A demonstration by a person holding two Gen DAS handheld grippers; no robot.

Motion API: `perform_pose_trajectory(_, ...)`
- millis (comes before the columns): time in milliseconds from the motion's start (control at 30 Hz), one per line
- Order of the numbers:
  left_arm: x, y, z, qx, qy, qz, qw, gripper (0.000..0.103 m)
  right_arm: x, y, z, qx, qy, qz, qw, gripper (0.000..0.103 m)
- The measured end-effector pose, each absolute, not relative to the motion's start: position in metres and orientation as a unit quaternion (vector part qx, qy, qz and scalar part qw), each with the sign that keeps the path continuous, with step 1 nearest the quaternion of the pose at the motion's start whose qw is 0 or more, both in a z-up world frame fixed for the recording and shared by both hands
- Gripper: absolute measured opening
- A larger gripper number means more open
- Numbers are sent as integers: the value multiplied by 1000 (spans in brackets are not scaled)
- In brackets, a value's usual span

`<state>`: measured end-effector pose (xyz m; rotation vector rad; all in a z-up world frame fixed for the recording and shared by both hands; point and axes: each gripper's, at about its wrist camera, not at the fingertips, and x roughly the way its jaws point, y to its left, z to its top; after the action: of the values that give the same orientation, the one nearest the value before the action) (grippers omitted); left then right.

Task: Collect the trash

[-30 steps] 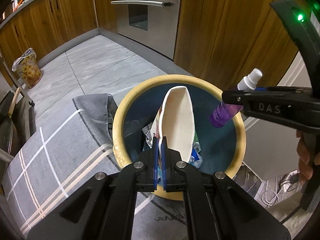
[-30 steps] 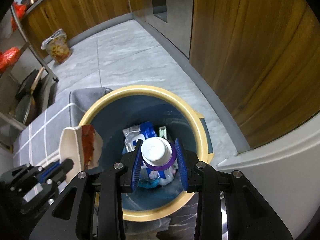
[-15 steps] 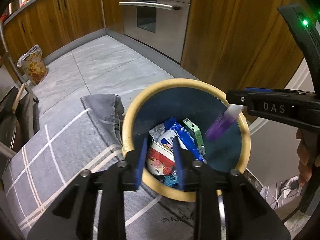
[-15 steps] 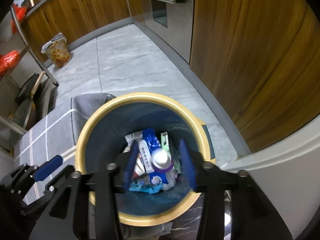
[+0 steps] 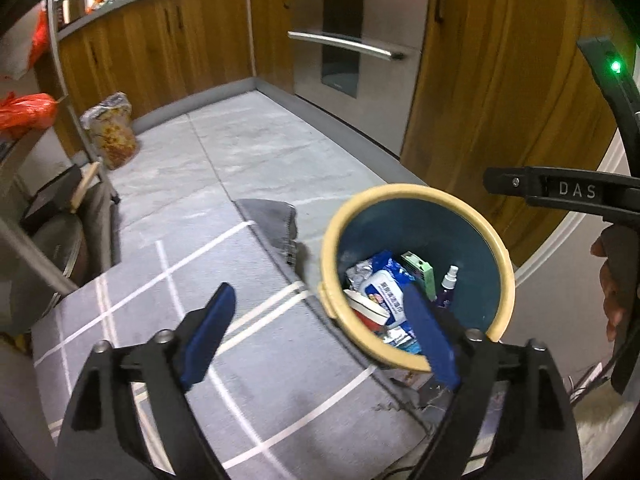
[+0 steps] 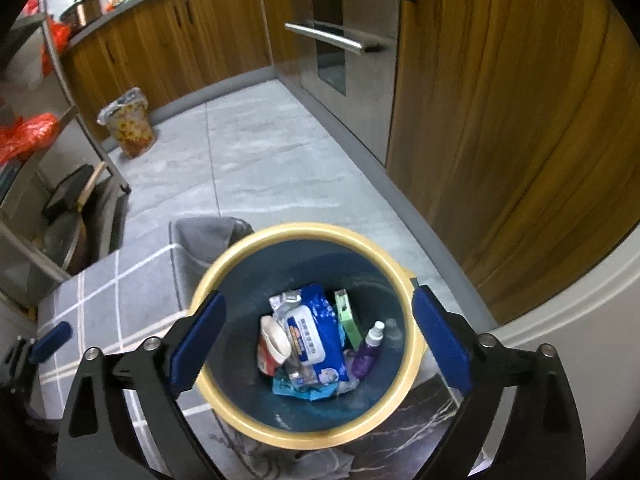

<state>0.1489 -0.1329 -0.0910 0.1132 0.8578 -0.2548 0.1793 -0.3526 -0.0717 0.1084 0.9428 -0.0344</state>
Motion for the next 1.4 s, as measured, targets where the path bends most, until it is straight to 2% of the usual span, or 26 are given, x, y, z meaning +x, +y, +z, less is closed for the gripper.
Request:
perform_pose_trajectory(67, 137, -123, -83, 59, 404, -113, 906, 95, 173, -345, -66, 34, 446, -10, 894, 95)
perform_pose_trajectory(200, 117, -108, -71, 61, 394, -101, 912, 97, 152, -336, -54, 27, 430, 0, 902, 97)
perform_pose_trajectory(367, 87, -91, -56, 52, 383, -93, 918, 97, 117, -327, -40, 74, 419, 25, 905, 97)
perform_pose_trajectory(533, 47, -81, -33, 51, 353, -100, 929, 97, 74, -311, -19, 39, 373, 31, 926, 98)
perform_pose_trajectory(767, 3, -76, -7, 54, 314, -100, 943, 97, 11, -305, 5, 53, 292, 44, 954, 98)
perform_pose_trajectory(1033, -44, -80, 18, 46, 266, -106, 957, 97, -39, -297, 7, 43, 243, 36, 968, 98)
perform_pose_trajectory(1200, -60, -87, 28, 58, 235, -99, 965, 97, -42, -289, 4, 44, 241, 22, 969, 98)
perform_pose_trajectory(1400, -61, -76, 28, 45, 235, -83, 967, 97, -37, -285, 2, 49, 244, 25, 968, 98)
